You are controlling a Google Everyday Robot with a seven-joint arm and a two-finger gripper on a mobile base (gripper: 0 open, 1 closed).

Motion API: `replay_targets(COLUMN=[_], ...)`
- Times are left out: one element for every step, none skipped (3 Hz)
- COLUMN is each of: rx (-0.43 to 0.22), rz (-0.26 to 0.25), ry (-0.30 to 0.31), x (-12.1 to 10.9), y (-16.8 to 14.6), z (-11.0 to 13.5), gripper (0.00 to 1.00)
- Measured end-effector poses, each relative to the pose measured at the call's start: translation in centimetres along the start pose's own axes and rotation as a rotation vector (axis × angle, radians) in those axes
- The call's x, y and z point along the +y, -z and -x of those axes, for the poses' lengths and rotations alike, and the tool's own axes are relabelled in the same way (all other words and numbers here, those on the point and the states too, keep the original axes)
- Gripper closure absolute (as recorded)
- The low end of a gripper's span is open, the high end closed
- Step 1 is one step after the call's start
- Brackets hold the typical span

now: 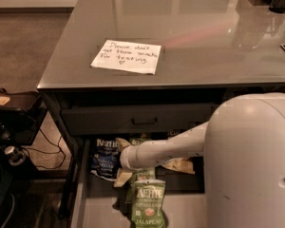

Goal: Pick blue chip bag from middle drawer and place on counter

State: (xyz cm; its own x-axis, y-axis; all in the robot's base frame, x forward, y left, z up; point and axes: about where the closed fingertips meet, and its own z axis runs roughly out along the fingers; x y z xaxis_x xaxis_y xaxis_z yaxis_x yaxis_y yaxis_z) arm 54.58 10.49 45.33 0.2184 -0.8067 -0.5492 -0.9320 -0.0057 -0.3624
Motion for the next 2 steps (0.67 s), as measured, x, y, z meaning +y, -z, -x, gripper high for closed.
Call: replay_targets(rx=[-0.05, -0.071], rz=[-0.017, -0.037], ry=[-0.045, -0.079], x=[-0.9, -1.5], y=[-1.9, -3.3], z=[0.1, 0.0], gripper=[0.0, 0.0])
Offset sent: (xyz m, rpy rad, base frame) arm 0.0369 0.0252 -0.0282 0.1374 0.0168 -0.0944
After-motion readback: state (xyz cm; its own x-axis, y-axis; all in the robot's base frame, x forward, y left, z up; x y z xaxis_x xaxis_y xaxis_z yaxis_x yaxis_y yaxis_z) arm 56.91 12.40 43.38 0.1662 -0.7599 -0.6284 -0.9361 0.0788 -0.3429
